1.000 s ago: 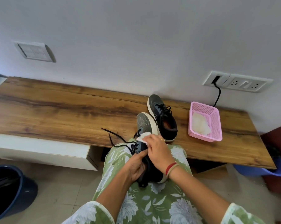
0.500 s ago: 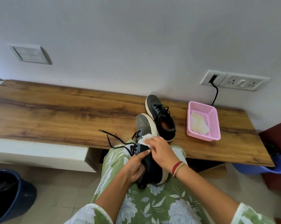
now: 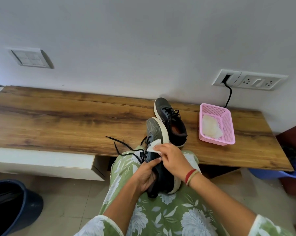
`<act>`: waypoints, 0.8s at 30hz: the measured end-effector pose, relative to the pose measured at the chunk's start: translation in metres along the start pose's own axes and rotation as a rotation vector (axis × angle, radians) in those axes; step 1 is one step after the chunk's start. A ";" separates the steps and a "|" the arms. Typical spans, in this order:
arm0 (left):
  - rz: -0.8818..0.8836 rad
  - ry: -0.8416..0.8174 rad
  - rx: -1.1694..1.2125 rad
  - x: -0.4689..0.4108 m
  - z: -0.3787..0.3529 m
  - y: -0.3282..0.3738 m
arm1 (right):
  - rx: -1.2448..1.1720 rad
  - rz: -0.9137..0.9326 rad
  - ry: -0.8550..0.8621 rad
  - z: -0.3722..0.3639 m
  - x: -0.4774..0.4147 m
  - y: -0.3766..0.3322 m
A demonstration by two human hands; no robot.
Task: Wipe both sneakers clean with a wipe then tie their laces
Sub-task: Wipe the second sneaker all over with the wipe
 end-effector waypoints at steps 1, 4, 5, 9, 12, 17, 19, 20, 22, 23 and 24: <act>-0.002 -0.003 -0.009 -0.001 0.000 0.000 | -0.045 -0.018 -0.036 0.005 -0.001 0.000; 0.004 -0.006 -0.041 -0.001 -0.001 0.001 | -0.121 -0.087 -0.005 0.027 -0.019 -0.001; 0.006 -0.006 -0.048 0.000 -0.001 0.000 | -0.100 -0.087 0.050 0.032 -0.025 -0.001; -0.013 0.008 -0.037 0.001 0.000 0.001 | 0.086 0.025 0.003 0.008 -0.021 -0.009; 0.005 -0.019 -0.037 0.003 -0.003 0.000 | 0.118 0.101 -0.008 -0.005 0.003 -0.009; 0.014 0.001 -0.075 0.004 0.001 -0.002 | 0.066 0.094 -0.071 0.000 0.024 -0.010; -0.001 0.001 -0.076 0.006 0.000 0.001 | -0.046 0.015 -0.125 0.005 0.027 -0.007; -0.008 -0.002 -0.086 0.007 -0.001 0.002 | -0.199 -0.081 -0.125 0.013 0.028 -0.004; -0.012 -0.005 -0.129 0.010 -0.002 0.005 | -0.707 -0.335 -0.082 0.033 0.030 0.008; -0.002 -0.004 -0.143 0.010 -0.002 0.006 | -0.993 -0.442 -0.070 0.039 0.033 0.016; 0.016 -0.002 -0.143 0.010 -0.003 0.005 | -1.251 -0.513 -0.079 0.043 0.035 0.021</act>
Point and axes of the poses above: each hand's wrist, its own x-axis away from the middle knuckle, its own z-axis out of the back of the hand, y = z × x, the point moved 6 cm from there along -x, towards the middle knuckle, and after that the axes turned 15 degrees about -z, right-handed, at the moved point
